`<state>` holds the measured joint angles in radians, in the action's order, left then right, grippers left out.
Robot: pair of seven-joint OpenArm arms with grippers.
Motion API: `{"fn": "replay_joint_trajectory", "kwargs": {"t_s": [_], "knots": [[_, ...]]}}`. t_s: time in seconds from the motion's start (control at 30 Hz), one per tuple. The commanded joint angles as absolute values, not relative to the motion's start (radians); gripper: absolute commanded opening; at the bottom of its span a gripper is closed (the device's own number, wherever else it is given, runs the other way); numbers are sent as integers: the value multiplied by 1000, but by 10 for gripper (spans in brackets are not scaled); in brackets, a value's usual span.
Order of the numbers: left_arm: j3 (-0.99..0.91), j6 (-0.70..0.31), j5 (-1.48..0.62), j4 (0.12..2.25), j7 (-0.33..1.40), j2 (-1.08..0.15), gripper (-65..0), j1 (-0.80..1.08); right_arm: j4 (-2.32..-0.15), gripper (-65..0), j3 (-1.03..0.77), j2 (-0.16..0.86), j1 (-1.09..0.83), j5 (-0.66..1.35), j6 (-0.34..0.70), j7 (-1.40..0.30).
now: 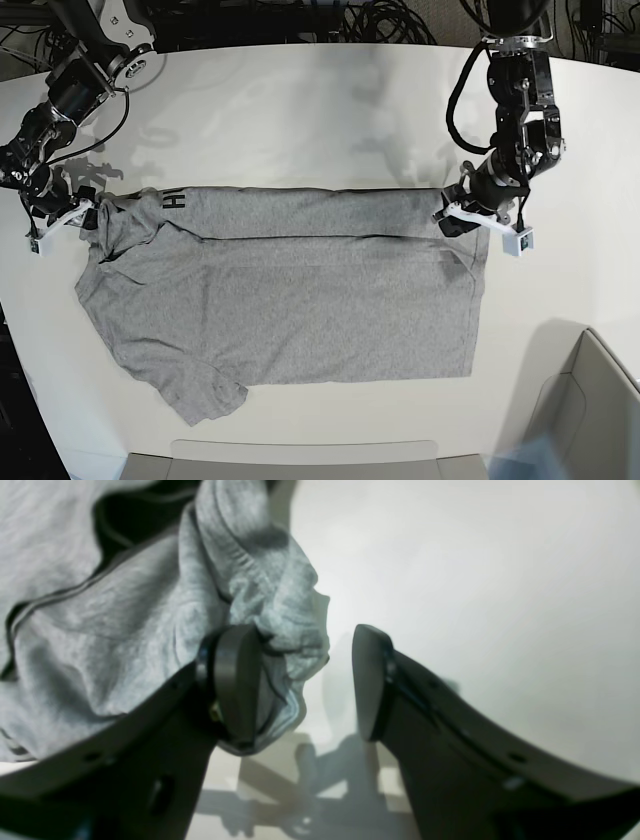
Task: Fold the T-shirt properly
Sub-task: 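Regrasp the folded edge with both grippers and drag the shirt back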
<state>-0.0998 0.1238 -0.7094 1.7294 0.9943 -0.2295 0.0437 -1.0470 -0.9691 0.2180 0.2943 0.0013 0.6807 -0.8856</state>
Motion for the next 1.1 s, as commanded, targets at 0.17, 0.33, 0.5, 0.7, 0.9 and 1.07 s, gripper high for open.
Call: {"fn": "replay_joint_trajectory", "kwargs": {"t_s": [0.17,0.33,0.5,0.7,0.9,1.07], "knots": [[-139,122,-716,1698,955,-237,-446,30,-1050,-353,-964,225,297,-16,698,-920],[-196,122,-711,1624,947,-239,-424,30,-1052,-353,-964,229,292,-21,698,-920],[-203,131,-705,1583,909,-249,-424,1,-1047,-353,-964,242,291,-22,698,-920],[-200,131,-601,1488,855,-260,-423,-5,-1050,-353,-963,242,278,-22,698,-920],[-194,120,-555,1481,860,-260,-423,-1,-1052,-353,-963,242,277,-22,698,-920],[-196,1,-555,1480,883,-234,-423,-2,-1052,-353,-963,242,277,-22,698,-920]]}}
